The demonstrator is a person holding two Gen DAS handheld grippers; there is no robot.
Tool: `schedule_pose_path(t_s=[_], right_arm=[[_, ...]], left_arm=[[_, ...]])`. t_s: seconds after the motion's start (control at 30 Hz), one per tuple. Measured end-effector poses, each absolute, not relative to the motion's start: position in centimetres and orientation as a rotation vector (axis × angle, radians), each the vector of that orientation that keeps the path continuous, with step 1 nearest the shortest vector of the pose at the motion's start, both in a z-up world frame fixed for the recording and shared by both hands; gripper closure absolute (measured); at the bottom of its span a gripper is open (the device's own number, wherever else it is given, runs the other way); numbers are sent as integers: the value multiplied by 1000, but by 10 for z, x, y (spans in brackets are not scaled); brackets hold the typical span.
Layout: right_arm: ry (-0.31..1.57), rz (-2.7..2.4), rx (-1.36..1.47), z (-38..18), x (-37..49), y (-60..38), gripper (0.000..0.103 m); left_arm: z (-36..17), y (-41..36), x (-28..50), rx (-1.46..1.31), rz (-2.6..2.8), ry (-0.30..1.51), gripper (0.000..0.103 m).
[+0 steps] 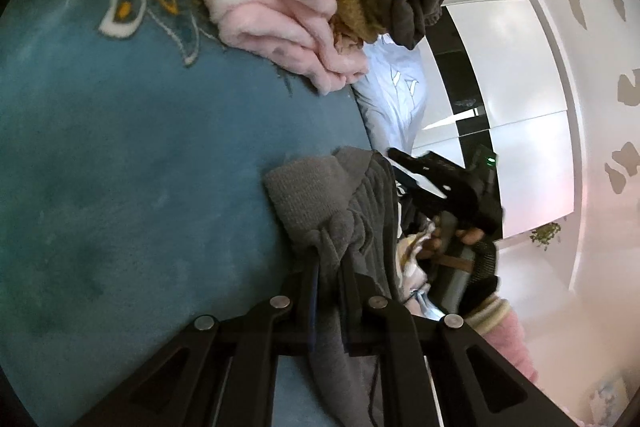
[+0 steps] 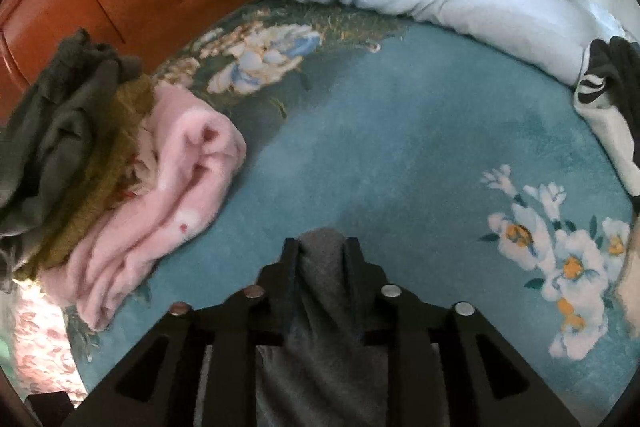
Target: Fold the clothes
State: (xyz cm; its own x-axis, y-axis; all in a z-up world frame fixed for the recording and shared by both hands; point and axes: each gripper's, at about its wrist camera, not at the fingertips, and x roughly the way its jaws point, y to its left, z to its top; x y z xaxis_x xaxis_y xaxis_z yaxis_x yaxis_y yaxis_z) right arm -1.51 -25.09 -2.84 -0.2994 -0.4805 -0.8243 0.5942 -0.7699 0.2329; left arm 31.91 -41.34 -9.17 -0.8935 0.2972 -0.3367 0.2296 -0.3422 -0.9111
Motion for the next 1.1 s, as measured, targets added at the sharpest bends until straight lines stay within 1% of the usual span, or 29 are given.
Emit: schedule_pose_path(t_s=[0.1,0.2,0.3,0.37,0.4,0.43,0.47,0.57,0.63,0.83,1.0,1.1], right_arm=[[101,-2145,1282,-12,-15,-234,69],[32,-2165,1295,6,-12,-204,69],[-24,-2192,1282,30,-2,-154,69],[-39,-2248,1253,46,13,-104,66],[-56,-2281,1240,52,20,-77,61],[-79,-2316,1229,57,27,-49,58],[-102,-2351,1218,63,33,-21,58],[-267,-2494,1215,74,59,91,58],[-422,-2612,1213,76,85,174,58],[-865,-2846,1247,49,169,374,57],[-1165,-2891,1254,18,209,465,57],[-1266,-2891,1252,6,215,492,57]], left_arm=[[-87,-408,319,-719,2505,-1703,89],[-80,-400,320,-745,2599,-1597,88],[-82,-400,324,-725,2608,-1593,88],[-84,-401,326,-710,2604,-1603,88],[-84,-401,327,-706,2605,-1604,88],[-84,-401,328,-702,2607,-1605,88],[-84,-401,328,-703,2611,-1601,88],[-85,-402,328,-703,2615,-1600,88],[-86,-402,328,-695,2615,-1603,88],[-87,-401,327,-690,2637,-1580,88],[-87,-400,327,-701,2650,-1576,88],[-84,-397,327,-744,2688,-1568,86]])
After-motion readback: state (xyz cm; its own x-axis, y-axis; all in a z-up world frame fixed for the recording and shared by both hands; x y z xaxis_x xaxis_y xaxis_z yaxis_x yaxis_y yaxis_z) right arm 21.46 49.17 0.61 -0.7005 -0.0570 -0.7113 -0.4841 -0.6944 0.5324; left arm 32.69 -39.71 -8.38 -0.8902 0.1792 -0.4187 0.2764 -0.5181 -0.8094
